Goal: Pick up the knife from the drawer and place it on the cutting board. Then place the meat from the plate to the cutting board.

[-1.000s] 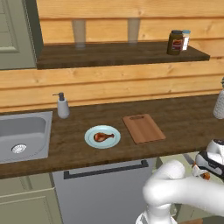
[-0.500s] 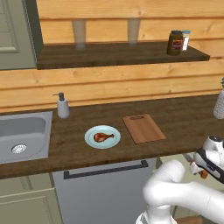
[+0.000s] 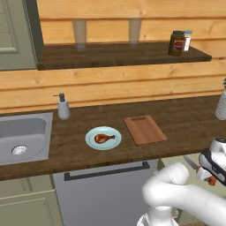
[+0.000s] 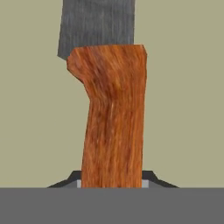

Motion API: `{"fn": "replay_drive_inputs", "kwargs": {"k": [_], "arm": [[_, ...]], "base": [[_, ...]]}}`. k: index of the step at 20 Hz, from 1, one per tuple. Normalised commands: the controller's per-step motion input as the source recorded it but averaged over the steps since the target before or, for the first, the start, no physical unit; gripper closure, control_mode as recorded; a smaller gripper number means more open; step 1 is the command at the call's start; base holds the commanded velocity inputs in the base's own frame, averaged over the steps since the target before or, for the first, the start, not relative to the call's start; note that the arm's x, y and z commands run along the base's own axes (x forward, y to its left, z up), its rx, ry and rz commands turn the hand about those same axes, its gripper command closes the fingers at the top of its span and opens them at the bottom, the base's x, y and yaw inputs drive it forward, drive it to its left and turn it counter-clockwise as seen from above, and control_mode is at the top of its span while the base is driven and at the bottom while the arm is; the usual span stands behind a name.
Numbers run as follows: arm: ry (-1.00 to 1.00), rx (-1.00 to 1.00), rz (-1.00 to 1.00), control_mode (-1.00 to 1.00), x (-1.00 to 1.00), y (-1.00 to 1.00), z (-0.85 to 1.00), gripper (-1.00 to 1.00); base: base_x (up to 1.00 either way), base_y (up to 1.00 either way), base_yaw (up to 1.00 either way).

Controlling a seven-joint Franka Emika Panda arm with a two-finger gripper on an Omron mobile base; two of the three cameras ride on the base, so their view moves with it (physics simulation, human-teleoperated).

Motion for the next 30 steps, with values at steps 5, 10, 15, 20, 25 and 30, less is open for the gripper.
{"fn": "replay_drive_inputs", "kwargs": {"k": [5,10,15,20,25,30], "arm": [[0.19,-0.07,0.07,-1.00,-0.96,0.11,0.87,1.00],[0.10,-0.05,0.08,-1.00,-0.78,0.23,1.00,1.00],[0.00,0.00,0.04,-1.00,-0.86,0.24,1.00,1.00],[0.04,0.06,0.00,-1.00,-0.67,0.44,0.97,1.00],[0.00,0.06,0.00,-1.00,-0.70,0.45,1.00,1.00],[-0.01,0.04,0.01,-1.00,0.05,0.65,0.92,1.00]], "base": [[0.00,0.00,0.00],[0.00,0.00,0.00],[0.00,0.00,0.00],[0.00,0.00,0.00],[0.00,0.00,0.00],[0.00,0.00,0.00]]}}
